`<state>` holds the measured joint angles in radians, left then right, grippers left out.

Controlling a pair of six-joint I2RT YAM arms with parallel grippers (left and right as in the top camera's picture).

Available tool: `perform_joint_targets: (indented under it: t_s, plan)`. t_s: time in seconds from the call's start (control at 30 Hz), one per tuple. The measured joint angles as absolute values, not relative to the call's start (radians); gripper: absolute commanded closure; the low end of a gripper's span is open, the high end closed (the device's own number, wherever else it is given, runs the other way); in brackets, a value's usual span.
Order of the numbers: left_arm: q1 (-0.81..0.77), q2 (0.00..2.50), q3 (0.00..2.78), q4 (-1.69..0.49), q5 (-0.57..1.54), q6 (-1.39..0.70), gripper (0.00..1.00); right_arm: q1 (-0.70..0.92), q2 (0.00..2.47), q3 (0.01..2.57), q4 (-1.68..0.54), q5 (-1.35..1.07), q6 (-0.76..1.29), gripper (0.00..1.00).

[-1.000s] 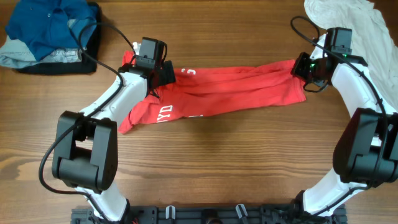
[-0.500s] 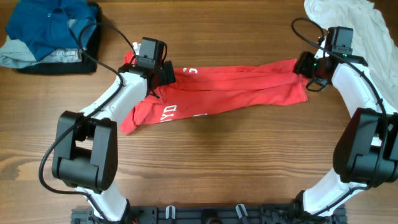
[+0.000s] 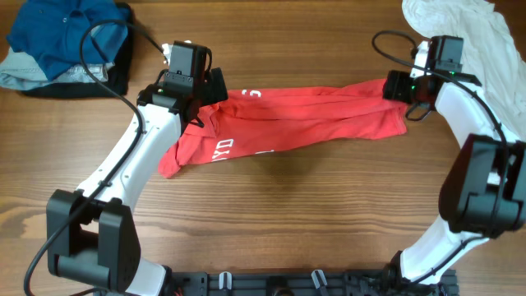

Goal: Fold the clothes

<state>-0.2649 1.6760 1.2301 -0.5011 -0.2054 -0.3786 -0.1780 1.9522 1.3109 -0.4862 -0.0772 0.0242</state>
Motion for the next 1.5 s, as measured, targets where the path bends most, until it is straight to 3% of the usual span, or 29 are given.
perform_joint_targets:
  t_s: [0.5, 0.57, 0.63, 0.73, 0.8, 1.2, 1.5]
  plan:
    - [-0.236, 1.676, 1.230, -0.539, -0.213, -0.379, 0.00, -0.178, 2.042, 1.330, -0.535, -0.162, -0.044, 0.25]
    - [-0.235, 1.676, 1.230, -0.540, -0.213, -0.379, 0.00, -0.178, 2.048, 1.339, -0.543, -0.166, -0.051, 0.36]
    - [-0.235, 1.676, 1.230, -0.542, -0.213, -0.379, 0.00, -0.179, 2.052, 1.344, -0.549, -0.184, -0.055, 0.73]
    - [-0.235, 1.676, 1.230, -0.543, -0.213, -0.379, 0.00, -0.180, 2.060, 1.346, -0.584, -0.246, -0.028, 0.90]
    - [-0.235, 1.676, 1.230, -0.543, -0.213, -0.379, 0.00, -0.183, 2.060, 1.346, -0.590, -0.266, -0.002, 0.95]
    - [-0.232, 1.676, 1.230, -0.546, -0.286, -0.379, 0.00, -0.358, 2.060, 1.532, -0.775, -0.287, -0.018, 0.96]
    - [-0.211, 1.676, 1.230, -0.571, -0.291, -0.379, 0.00, -0.187, 2.059, 1.650, -0.949, -0.287, -0.031, 0.96]
